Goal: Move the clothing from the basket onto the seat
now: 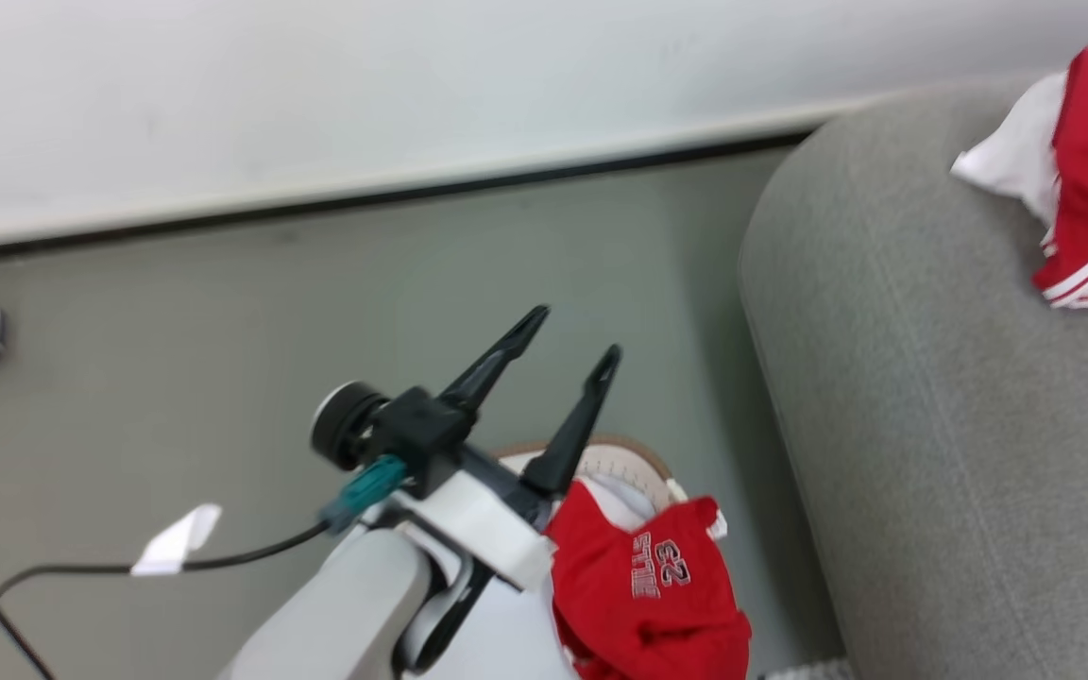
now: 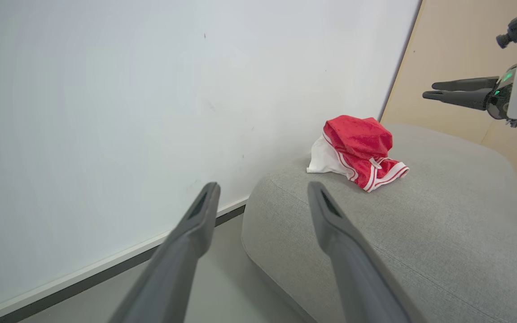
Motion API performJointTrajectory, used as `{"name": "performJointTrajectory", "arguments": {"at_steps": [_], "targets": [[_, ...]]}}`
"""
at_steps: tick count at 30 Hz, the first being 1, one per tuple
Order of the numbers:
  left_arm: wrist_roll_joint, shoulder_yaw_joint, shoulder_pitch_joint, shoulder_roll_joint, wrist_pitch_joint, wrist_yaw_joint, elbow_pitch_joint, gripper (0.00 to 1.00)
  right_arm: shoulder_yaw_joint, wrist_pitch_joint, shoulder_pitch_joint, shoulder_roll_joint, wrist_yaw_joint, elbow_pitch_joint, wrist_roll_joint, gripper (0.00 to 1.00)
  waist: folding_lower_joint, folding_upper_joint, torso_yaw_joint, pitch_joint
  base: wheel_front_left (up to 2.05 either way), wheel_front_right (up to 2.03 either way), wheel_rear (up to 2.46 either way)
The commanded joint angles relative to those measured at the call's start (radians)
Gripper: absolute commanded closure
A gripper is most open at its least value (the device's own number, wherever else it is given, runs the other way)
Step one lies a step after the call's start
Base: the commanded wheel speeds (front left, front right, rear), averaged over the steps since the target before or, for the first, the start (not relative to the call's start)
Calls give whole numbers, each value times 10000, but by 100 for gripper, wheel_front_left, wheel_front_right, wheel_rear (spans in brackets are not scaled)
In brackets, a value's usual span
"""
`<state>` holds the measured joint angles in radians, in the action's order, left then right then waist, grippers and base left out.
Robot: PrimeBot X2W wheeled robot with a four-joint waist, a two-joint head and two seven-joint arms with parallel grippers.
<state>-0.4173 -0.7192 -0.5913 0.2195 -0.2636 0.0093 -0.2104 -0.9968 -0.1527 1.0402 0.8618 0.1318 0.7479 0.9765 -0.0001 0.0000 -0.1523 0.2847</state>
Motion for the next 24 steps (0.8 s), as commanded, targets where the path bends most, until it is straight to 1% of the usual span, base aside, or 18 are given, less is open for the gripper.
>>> {"name": "performJointTrajectory", "arguments": {"at_steps": [1, 4, 8, 13, 15, 17, 19, 21, 24], "targets": [[-141, 176, 341, 152, -9, 71, 109, 0, -75, -240, -7, 52, -22, -162, 132, 0, 1, 0, 111, -888, 0, 0, 0], [-185, 555, 838, 344, -9, 190, 299, 0, -266, -559, -17, 4, -22, -544, 215, 0, 1, 0, 242, -1455, 0, 0, 0], [-297, 1058, 1518, 524, -8, 354, 501, 0, -282, -909, -180, -165, -22, -986, 254, 0, 1, 0, 485, -2202, 0, 0, 0], [-400, 1673, 2349, 774, -11, 579, 781, 0, 232, -1117, -708, -487, -22, -1738, 251, 0, 1, 0, 772, -2888, 0, 0, 0], [-415, 1924, 2624, 847, -11, 673, 906, 0, 1063, -1120, -1007, -689, -22, -2171, 171, 0, 1, 0, 868, -3021, 0, 0, 0], [-420, 2175, 2886, 848, -9, 738, 1002, 0, 2064, -1115, -1862, -913, -22, -2610, -299, 0, 1, 0, 1004, -3117, 0, 0, 0], [-369, 2440, 3072, 824, -11, 796, 1047, 0, 3486, -1106, -2776, -1324, -22, -3143, -698, 0, 1, 0, 1110, -3176, 0, 0, 0], [-289, 2715, 3292, 773, -10, 852, 1086, 0, 4701, -1109, -3909, -1742, -22, -3656, -1377, 0, 1, 0, 1174, -3218, 0, 0, 0], [-104, 3142, 3651, 677, -10, 902, 1134, 0, 6146, -1110, -5610, -2601, -22, -4463, -2415, 0, 1, 0, 1225, -3254, 0, 0, 0]]}}
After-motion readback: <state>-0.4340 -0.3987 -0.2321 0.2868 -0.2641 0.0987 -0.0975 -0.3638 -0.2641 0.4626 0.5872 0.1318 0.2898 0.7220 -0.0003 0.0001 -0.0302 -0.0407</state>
